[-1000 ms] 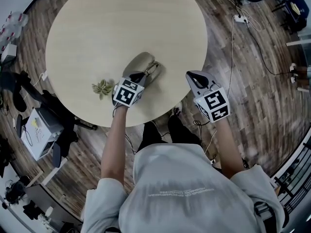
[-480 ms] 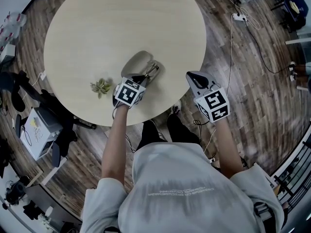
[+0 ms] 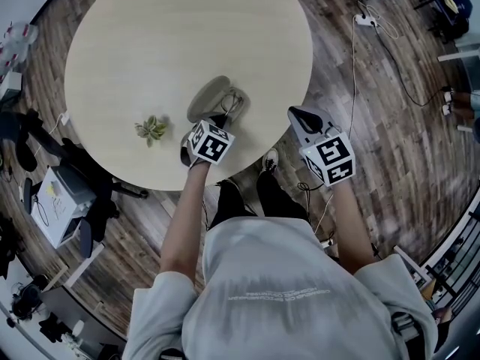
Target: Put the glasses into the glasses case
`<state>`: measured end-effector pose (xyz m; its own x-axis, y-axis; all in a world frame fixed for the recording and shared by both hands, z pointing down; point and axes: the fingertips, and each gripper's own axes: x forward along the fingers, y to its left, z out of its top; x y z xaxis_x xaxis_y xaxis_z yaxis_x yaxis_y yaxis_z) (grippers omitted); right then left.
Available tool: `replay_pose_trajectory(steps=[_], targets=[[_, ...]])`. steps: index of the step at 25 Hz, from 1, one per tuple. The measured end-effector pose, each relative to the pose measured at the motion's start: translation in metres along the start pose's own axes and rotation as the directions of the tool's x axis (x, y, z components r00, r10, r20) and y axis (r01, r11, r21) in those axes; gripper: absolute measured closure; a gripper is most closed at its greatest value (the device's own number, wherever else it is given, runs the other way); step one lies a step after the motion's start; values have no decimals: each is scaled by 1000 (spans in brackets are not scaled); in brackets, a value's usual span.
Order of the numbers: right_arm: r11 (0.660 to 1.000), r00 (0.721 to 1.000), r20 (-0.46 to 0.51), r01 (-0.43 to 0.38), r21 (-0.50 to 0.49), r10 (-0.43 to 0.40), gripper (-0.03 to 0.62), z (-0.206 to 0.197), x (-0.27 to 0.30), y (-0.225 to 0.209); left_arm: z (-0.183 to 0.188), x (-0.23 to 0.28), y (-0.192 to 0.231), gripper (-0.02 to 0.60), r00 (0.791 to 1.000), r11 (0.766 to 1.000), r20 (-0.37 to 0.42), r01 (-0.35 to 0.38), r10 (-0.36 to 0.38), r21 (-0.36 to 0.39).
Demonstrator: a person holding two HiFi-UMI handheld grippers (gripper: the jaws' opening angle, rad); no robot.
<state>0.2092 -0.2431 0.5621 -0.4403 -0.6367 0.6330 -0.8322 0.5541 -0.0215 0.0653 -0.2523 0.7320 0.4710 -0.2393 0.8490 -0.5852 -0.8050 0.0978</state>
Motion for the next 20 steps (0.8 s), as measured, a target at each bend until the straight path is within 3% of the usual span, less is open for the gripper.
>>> replay_pose_trajectory(steps=[13,20], targets=[[999,999,-1,34,23,-34,594,-17,-26,5,11,-13,15,460,998,998,41,-56,56,10],[999,999,-3,39,19,-39,594,-21,-32,7,35,-43,31,430,976,997,211,-46,59,-66]])
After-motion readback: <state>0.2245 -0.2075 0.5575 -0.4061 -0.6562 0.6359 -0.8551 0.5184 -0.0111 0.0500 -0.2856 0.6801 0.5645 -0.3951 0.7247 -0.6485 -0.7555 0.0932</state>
